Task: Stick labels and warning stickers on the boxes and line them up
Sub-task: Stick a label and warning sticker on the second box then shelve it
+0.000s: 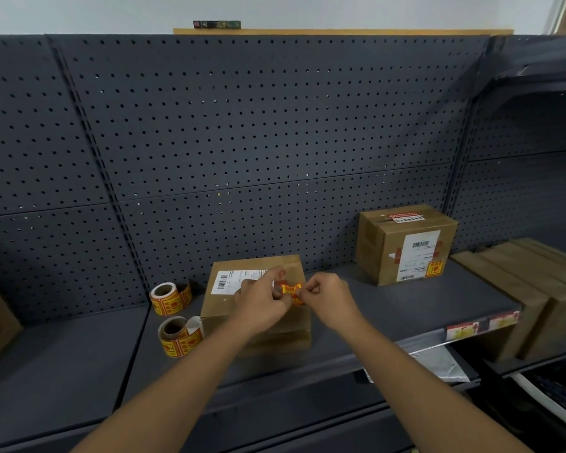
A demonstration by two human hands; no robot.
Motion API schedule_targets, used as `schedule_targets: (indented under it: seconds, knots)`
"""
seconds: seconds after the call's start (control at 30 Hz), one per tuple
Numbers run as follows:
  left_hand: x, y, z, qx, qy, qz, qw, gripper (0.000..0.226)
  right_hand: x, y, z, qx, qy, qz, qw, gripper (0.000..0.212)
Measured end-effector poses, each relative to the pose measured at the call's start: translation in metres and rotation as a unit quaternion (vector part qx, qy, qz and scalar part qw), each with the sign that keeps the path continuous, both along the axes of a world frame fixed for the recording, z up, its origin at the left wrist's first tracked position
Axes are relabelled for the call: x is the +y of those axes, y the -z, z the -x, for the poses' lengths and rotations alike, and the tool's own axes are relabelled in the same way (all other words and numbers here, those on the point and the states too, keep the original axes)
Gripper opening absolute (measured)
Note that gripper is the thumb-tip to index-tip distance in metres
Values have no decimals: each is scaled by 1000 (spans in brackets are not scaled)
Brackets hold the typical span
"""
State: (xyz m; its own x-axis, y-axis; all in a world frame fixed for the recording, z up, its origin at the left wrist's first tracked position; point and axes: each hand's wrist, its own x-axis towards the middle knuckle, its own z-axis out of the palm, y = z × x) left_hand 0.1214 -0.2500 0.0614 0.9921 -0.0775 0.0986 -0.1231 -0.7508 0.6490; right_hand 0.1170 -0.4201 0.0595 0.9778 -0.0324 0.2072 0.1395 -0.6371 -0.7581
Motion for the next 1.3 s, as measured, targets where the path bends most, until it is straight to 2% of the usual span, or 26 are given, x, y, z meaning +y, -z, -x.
schedule_targets:
  seconds: [0.23,0.4,0.47,0.53,0.63,0.73,0.9,1.0,1.1,1.3]
  knots:
    - [2,-3,3,2,18,-58,998,58,4,1,1,0,8,-1,1000,16]
    - [1,1,2,25,5,-49,998,52,6,0,2,10,21,14,1000,20]
    - [1,-1,3,25,-4,-69,997,47,2,0,2,44,35,1,998,32]
    - [1,-5,3,-4,-4,-121,993,42,-2,1,0,95,29,-32,995,39]
    - [4,-4,2,-84,25,-190,978,37,-6,2,-4,150,-7,-71,986,29]
    - [10,5,-1,-108,35,-201,973,38,-1,1,-10,146,-17,-45,988,25]
    - [11,10,-9,-41,64,-171,982,52,8,7,-18,104,4,39,994,42]
    - [13,6,-10,-4,70,-169,983,57,9,15,-17,66,-6,29,997,42]
    - [12,5,-11,34,78,-213,973,60,11,20,-16,42,-7,15,999,39]
    - [10,3,-14,57,85,-221,970,56,3,9,-23,107,-24,-22,994,32]
